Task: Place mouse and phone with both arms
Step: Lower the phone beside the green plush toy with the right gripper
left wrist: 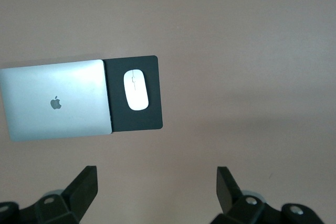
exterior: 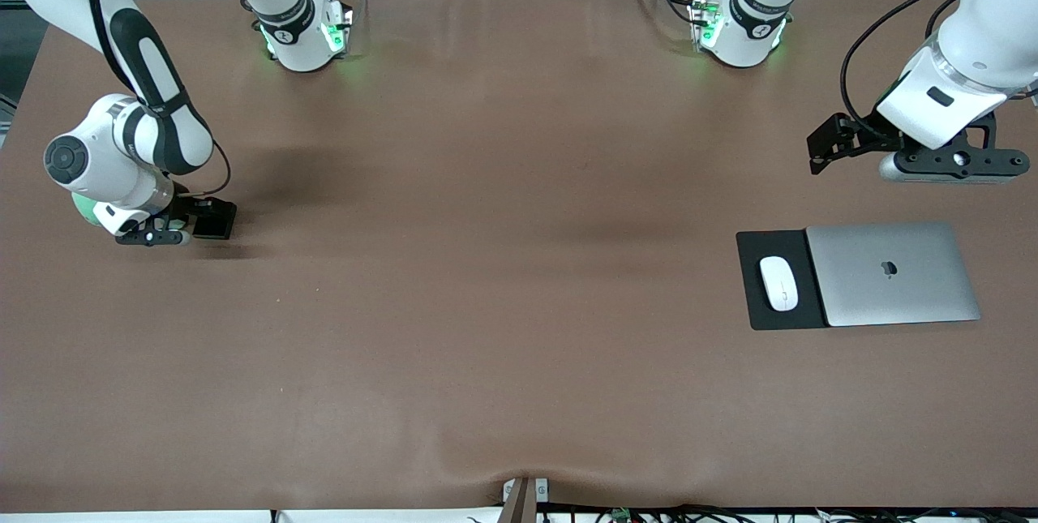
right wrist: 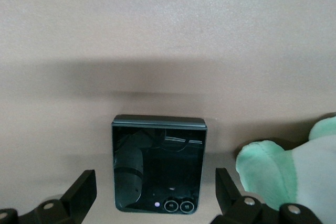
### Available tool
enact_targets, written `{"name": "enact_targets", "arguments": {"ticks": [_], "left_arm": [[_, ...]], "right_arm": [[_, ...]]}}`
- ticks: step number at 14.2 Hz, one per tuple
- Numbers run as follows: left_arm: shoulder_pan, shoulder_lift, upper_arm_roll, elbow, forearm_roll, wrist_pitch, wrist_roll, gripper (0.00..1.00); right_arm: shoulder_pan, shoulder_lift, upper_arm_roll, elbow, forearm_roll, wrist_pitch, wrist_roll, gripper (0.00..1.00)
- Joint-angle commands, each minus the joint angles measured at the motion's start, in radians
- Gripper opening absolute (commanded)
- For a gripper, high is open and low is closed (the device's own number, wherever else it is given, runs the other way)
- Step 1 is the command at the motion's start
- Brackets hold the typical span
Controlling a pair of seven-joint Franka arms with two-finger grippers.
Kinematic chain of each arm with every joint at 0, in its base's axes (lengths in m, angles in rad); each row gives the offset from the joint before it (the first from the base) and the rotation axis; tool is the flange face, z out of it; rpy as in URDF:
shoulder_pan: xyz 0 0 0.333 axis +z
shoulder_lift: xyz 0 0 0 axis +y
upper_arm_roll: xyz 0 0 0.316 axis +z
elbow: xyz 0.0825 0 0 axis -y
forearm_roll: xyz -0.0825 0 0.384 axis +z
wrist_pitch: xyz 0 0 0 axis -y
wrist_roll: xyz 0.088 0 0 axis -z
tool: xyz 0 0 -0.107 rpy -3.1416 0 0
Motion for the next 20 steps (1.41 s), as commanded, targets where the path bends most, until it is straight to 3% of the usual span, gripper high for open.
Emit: {"name": "enact_targets", "arguments": {"ticks": [1,4,10,16,20], "left_arm": [[-0.001,0.008,-0.007,0.024,0.019,-0.013,-0.016,1.0],[-0.001,0.008,-0.007,0.026,0.019,-0.013,-0.016,1.0],[-0.001,0.008,-0.007,0.027,0.018,-0.013,-0.016,1.0],[-0.003,0.011,-0.014,0.038,0.015,-0.013,-0.018,1.0],[-0.003,0.018,-0.014,0.041,0.016,-0.013,-0.016,1.0]], "right_arm": [[0.025,-0.045,0.011,0.021,-0.001,-0.064,0.007,1.0],[0.037,-0.076,0.011,0.145,-0.002,-0.23,0.018,1.0],[0.077,-0.071,0.01,0.536,-0.015,-0.604,0.03,1.0],[0.092,-0.073,0.013,0.772,-0.036,-0.85,0.033,1.0],[0.166,-0.088,0.011,0.858,-0.074,-0.997,0.24,1.0]]}}
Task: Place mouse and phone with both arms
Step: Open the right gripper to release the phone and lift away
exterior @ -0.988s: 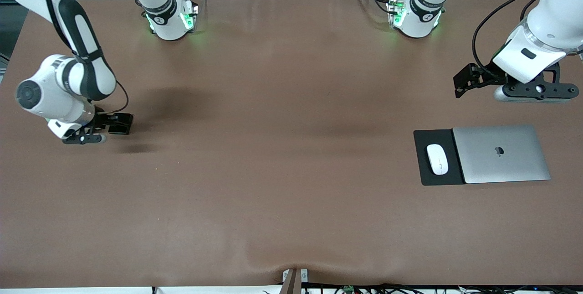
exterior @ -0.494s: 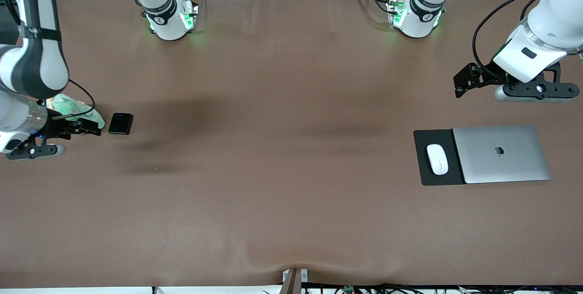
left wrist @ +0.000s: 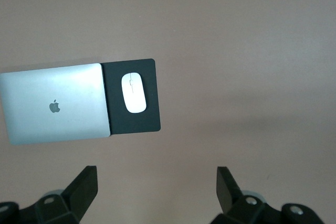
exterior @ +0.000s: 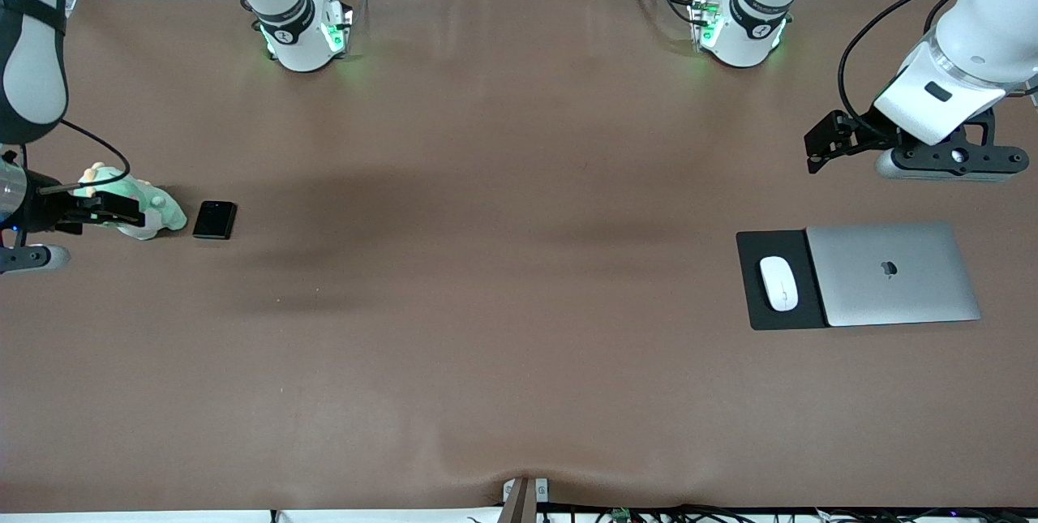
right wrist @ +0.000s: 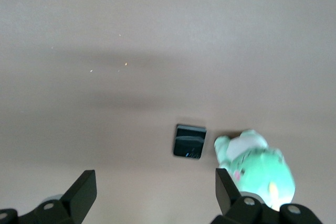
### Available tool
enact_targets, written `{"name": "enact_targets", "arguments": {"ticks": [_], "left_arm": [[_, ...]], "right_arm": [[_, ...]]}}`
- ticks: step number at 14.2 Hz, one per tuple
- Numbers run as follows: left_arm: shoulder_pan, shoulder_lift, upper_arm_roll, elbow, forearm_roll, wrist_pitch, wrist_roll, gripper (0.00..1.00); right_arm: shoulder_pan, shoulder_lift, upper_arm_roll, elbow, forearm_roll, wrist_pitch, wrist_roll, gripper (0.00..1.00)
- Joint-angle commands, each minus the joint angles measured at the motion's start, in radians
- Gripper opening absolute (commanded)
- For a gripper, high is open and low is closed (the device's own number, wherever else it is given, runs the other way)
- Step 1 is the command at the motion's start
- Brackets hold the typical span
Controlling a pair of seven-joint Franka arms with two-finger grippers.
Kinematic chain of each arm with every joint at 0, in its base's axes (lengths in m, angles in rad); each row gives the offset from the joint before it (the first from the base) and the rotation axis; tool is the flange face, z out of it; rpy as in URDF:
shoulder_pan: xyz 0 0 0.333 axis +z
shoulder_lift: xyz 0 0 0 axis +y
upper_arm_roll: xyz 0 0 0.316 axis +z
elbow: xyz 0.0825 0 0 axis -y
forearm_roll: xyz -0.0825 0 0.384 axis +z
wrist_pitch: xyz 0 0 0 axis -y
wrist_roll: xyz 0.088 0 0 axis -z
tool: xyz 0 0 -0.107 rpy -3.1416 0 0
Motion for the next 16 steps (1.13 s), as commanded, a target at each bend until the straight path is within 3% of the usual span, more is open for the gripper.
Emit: {"name": "enact_targets", "arguments": {"ticks": [1,3,8,16], "left_arm": [[0.0,0.014,-0.007,0.027,0.016,-0.013,-0.018,1.0],[0.0,0.014,-0.007,0.029,0.018,-0.013,-0.016,1.0],[0.0,0.014,-0.019,0.029,0.013,-0.013,-0.018,1.0],[0.0,0.016,-0.033,0.032,0.015,-0.013,-0.042,1.0]], "right_arm": [[0.038,-0.035,0.002,0.03,-0.026,-0.057,0.098,1.0],[0.029,-0.071,-0.001,0.014,-0.024,-0.06,0.088,1.0],[-0.008,-0.216,-0.008,-0.199,-0.038,0.003,0.002,1.0],[0.027,-0.207,0.002,-0.15,-0.068,0.008,0.014,1.0]]}}
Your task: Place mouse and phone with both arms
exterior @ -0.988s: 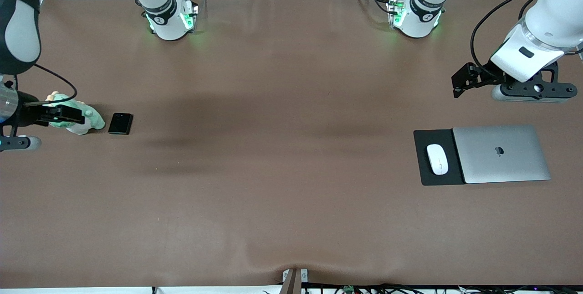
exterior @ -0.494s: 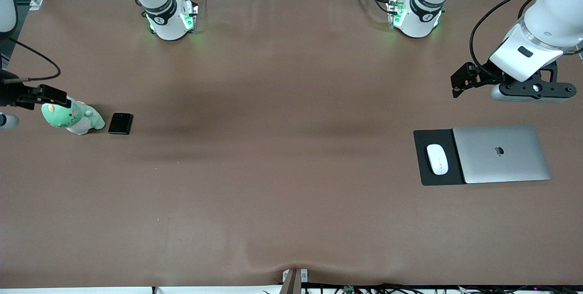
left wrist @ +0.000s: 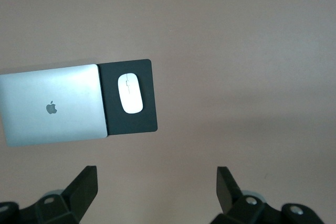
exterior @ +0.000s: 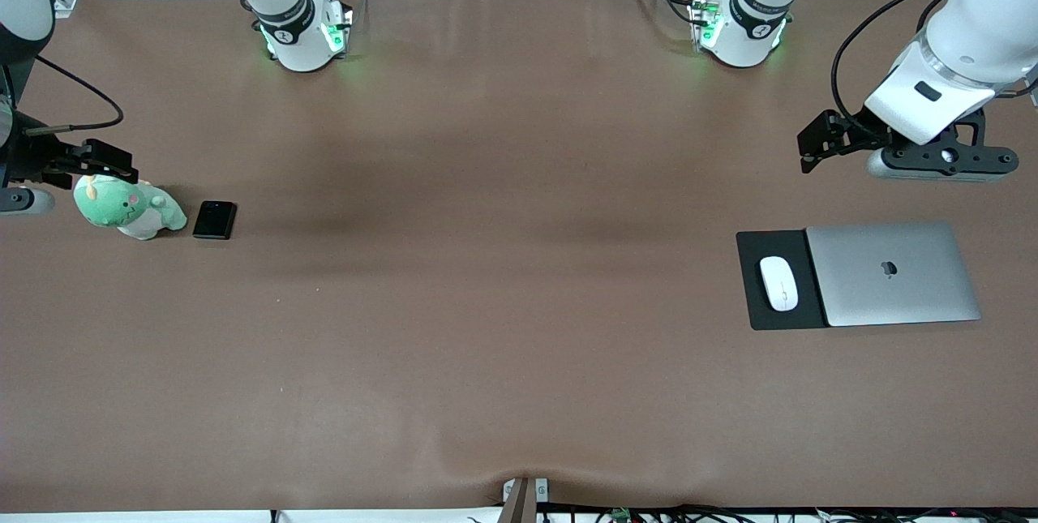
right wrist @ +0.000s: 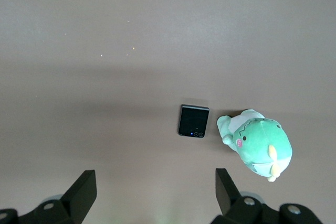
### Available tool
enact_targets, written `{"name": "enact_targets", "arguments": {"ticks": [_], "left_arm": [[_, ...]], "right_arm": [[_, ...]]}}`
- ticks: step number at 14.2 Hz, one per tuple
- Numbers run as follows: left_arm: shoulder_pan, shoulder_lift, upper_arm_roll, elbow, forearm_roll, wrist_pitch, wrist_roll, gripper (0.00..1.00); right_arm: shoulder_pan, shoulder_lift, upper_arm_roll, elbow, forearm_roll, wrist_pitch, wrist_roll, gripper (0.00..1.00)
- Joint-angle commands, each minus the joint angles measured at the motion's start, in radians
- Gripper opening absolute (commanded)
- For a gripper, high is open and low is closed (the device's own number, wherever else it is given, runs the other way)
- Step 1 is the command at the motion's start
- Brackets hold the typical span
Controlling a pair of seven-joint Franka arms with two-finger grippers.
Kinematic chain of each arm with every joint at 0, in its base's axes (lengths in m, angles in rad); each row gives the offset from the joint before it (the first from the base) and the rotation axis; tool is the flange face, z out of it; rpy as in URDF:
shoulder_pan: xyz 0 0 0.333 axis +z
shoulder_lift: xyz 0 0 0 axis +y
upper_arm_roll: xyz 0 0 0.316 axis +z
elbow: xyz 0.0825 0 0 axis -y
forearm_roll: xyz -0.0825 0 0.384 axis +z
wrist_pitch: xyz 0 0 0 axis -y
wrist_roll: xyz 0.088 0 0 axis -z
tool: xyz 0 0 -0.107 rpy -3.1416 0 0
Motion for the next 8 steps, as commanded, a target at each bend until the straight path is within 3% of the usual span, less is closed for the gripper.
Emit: {"name": "enact_targets", "arguments": {"ticks": [1,6,7,8], "left_arm": [[0.001,0.014,-0.015,0.036,0.013,-0.013,-0.028,1.0],[0.004,0.019,-0.015,0.036,0.013,-0.013,-0.026,1.0],[0.004,0.019,-0.015,0.038,0.013,-0.013,-0.025,1.0],[0.006,0.02,-0.015,0.038,0.013,-0.011,-0.025,1.0]], "right_arm": [[0.003,-0.02,0.0,0.0,-0.021,0.001,0.006,1.0],[-0.006,-0.022,0.008,0.009,-0.021,-0.011,0.009,1.0],[-0.057,-0.022,0.055,0.01,-0.02,-0.006,0.012,1.0],[-0.146,-0.022,0.148,0.01,-0.018,-0.009,0.01,1.0]]}}
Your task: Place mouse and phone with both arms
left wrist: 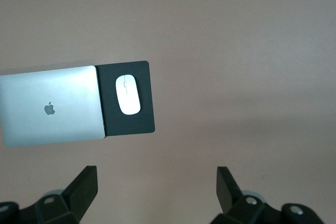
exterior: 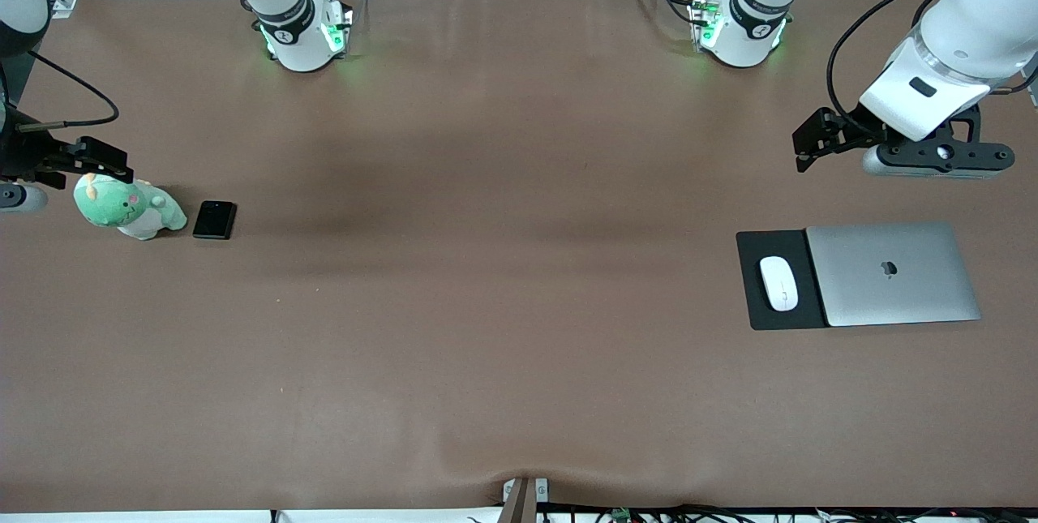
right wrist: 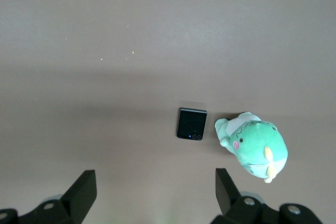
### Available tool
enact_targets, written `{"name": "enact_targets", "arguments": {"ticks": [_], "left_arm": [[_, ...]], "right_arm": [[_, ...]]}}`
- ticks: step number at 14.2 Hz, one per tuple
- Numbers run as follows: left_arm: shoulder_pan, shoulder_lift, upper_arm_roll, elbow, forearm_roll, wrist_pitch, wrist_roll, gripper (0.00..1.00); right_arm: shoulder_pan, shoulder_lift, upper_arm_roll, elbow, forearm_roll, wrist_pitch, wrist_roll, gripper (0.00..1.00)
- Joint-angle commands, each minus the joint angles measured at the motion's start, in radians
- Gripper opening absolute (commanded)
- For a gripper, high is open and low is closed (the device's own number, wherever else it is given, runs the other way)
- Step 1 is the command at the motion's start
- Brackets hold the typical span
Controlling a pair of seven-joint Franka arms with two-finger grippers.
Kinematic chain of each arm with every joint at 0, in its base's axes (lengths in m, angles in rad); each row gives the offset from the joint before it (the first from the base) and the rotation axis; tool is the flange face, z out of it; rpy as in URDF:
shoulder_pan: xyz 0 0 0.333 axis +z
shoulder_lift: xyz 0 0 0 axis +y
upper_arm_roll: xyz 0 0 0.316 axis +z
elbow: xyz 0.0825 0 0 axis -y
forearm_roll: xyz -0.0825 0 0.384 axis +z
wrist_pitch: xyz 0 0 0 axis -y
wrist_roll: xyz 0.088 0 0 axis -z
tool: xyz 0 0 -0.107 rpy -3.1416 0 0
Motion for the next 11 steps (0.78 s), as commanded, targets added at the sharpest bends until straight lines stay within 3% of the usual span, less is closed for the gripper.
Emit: {"name": "enact_targets", "arguments": {"ticks": [1,3,5,11], "left_arm": [[0.005,0.019,-0.007,0.03,0.013,-0.011,-0.017,1.0],[0.005,0.019,-0.007,0.03,0.013,-0.013,-0.017,1.0],[0.005,0.02,-0.007,0.03,0.013,-0.011,-0.019,1.0],[0.011,0.033,-0.007,0.05,0.011,-0.011,-0.017,1.0]], "right_arm": [[-0.177,-0.024,0.191,-0.003,-0.018,-0.013,0.011,1.0],[-0.169,-0.026,0.181,0.0,-0.018,-0.015,0.011,1.0],[-0.103,-0.024,0.119,0.0,-0.019,-0.012,0.011,1.0],[-0.103,-0.024,0.12,0.002,-0.006,-0.012,0.011,1.0]]}}
